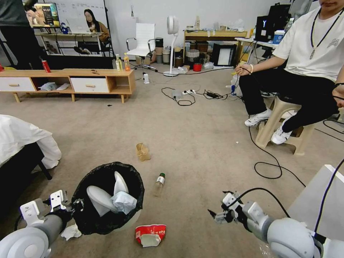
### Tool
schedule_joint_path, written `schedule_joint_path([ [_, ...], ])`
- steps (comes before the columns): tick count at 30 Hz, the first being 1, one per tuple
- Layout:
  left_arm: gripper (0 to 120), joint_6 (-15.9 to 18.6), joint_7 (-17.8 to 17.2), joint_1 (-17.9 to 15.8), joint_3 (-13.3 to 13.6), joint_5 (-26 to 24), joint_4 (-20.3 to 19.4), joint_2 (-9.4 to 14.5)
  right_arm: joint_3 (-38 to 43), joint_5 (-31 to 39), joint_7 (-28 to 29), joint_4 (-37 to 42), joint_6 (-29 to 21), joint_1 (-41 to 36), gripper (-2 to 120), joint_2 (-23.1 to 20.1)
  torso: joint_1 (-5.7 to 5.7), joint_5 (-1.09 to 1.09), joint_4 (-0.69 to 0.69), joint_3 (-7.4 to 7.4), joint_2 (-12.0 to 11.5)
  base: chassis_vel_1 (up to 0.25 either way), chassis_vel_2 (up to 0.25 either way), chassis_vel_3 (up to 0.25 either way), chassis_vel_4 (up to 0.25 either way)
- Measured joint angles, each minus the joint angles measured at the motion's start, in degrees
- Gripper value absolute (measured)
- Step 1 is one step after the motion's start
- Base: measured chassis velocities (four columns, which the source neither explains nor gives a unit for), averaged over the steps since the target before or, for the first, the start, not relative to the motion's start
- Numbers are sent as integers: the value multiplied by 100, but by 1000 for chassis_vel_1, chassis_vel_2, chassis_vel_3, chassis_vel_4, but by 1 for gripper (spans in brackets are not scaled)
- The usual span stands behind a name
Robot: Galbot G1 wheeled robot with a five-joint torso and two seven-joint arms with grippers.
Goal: Pick up the trash bin and place the garbage on the floor into it.
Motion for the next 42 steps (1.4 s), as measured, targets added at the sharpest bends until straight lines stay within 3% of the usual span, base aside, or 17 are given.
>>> schedule_joint_path([
  [8, 2, 0, 3, -7, 9, 45, 1, -57, -335, -548, -469, -400, 185, 173, 100, 158, 0, 0, 0, 0, 0, 0, 0, 0, 0],
  [16, 2, 0, 5, 10, -20, 54, 3, -63, -676, -711, -550, -709, 233, 336, 100, 407, 0, -1, -1, 1, -1, 0, 0, 0, 0],
  [24, 2, 0, -6, -16, -38, 53, 19, -82, -1762, -621, -386, -1536, 357, 1528, 100, 1396, 0, -1, 2, 0, -1, 0, 0, 0, 0],
  [30, 2, 0, -8, -17, -63, 47, 51, -68, -2161, -537, -217, -2065, 521, 1879, 100, 2007, 0, -1, 2, 1, -1, 0, 0, 0, 0],
  [42, 2, 0, -10, -46, -64, 43, 127, -57, -2661, -543, -106, -2726, 879, 1944, 100, 2582, 0, -1, 0, 1, -1, 0, 0, 0, 0],
])
